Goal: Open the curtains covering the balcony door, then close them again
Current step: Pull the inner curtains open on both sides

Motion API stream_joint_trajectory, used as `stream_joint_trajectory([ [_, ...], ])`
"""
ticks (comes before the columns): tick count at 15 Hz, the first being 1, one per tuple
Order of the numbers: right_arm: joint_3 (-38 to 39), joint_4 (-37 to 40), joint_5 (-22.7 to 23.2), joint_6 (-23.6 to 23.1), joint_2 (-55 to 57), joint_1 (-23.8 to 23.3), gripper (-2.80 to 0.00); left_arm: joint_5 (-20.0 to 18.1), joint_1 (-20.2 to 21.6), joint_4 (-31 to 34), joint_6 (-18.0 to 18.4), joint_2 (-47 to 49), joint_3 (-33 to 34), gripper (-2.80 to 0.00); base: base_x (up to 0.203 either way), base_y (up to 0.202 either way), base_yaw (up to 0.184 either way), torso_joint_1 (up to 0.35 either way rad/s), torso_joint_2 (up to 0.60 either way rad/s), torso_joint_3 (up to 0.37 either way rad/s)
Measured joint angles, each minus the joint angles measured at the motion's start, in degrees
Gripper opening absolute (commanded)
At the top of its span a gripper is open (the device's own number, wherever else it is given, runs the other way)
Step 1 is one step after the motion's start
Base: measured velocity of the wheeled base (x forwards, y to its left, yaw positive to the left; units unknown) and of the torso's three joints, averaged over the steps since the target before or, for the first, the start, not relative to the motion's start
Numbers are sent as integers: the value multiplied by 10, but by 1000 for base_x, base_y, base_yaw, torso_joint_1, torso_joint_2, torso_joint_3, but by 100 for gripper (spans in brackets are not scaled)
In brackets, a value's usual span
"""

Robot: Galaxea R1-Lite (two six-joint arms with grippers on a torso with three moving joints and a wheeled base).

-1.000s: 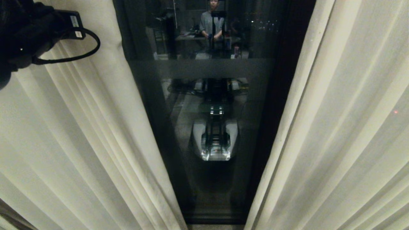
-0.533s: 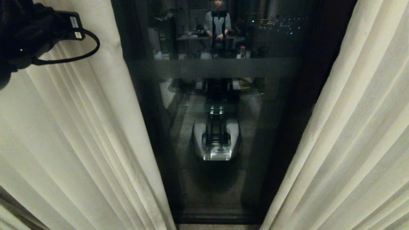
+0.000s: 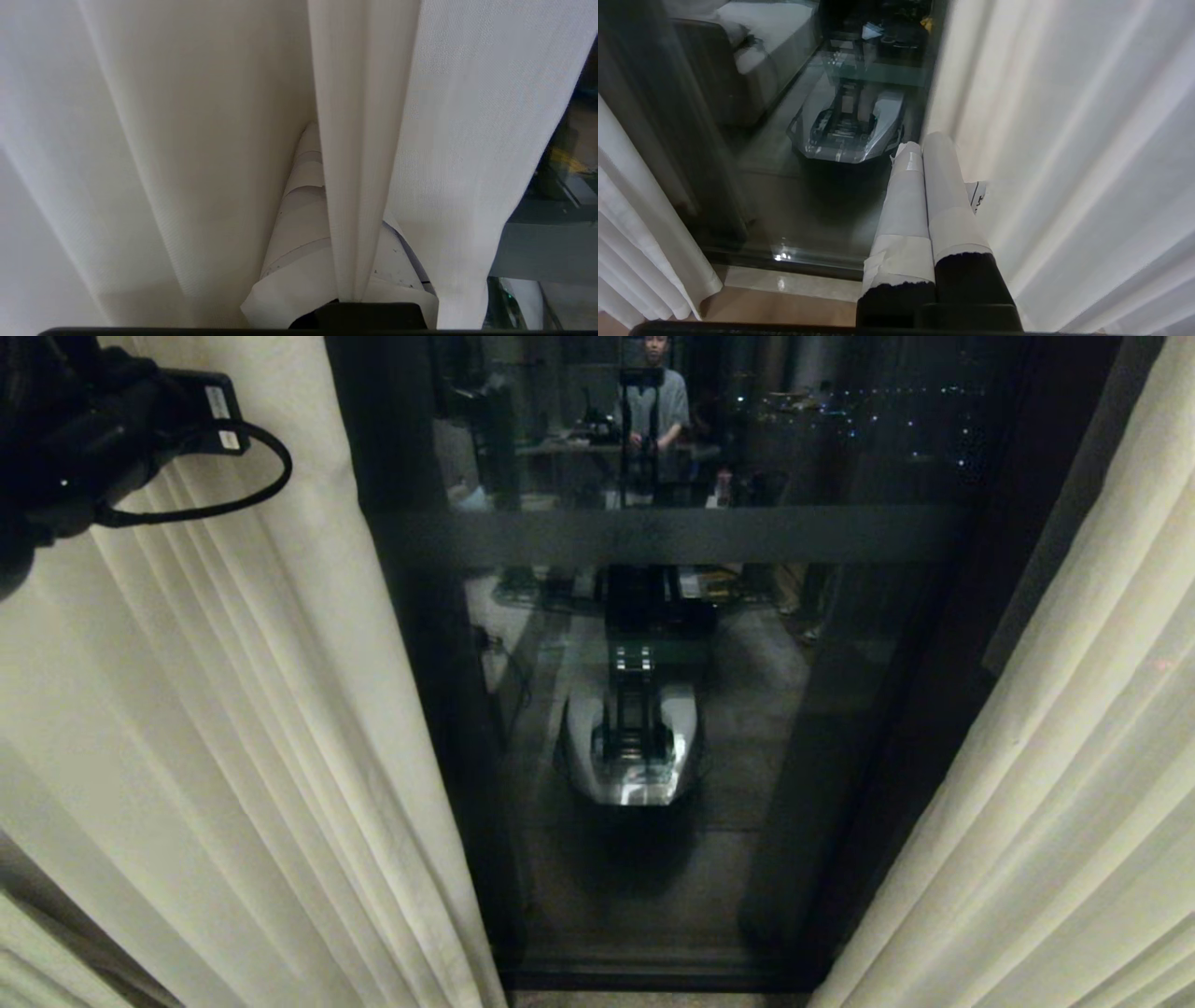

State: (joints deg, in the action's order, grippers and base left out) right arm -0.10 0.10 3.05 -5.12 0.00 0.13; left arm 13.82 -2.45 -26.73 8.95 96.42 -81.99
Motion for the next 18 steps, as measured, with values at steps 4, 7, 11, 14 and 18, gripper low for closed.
stream_joint_trajectory([
  [4, 0, 0, 0, 0, 0, 0, -280, 0, 0, 0, 1, 0, 0, -280, 0, 190, 0, 4, 2, 2],
  [7, 0, 0, 0, 0, 0, 0, -280, 0, 0, -1, 1, 0, 1, -280, 0, 191, 0, 4, 1, 4],
  [11, 0, 0, 0, 0, 0, 0, -280, 1, -1, 0, 1, -1, 2, -280, 0, 190, 0, 0, 3, 3],
  [14, 0, 0, 0, 0, 0, 0, -280, 1, -1, -1, 1, -3, 4, -280, 0, 192, 1, 2, 1, 4],
  [18, 0, 0, 0, 0, 0, 0, -280, 0, -1, 0, 1, -8, 13, -280, 0, 84, 1, 3, 1, 4],
])
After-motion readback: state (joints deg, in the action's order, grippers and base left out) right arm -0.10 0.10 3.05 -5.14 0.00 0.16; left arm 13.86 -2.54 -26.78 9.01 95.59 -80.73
